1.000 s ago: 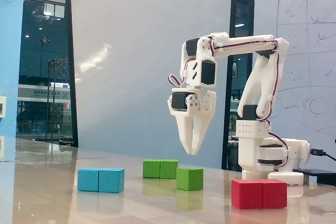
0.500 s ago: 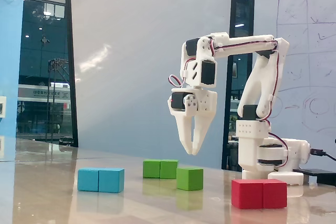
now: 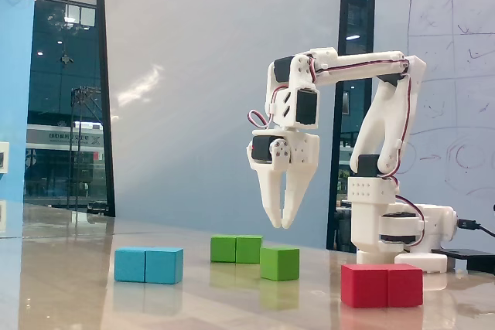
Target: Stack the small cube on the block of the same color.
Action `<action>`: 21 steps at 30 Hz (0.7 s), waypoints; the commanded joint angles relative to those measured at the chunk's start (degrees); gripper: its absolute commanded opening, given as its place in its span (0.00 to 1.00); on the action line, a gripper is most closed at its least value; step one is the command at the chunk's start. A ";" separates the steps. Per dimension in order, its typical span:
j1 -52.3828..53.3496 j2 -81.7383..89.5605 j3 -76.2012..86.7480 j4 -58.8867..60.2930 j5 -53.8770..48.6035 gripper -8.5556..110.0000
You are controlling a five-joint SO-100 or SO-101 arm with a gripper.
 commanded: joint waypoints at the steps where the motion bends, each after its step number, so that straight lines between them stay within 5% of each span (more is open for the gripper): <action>1: -0.18 0.26 -5.36 -0.26 0.26 0.18; 11: -0.18 -3.25 -5.36 4.57 0.35 0.37; 21: -0.18 -8.79 -5.45 4.13 0.35 0.39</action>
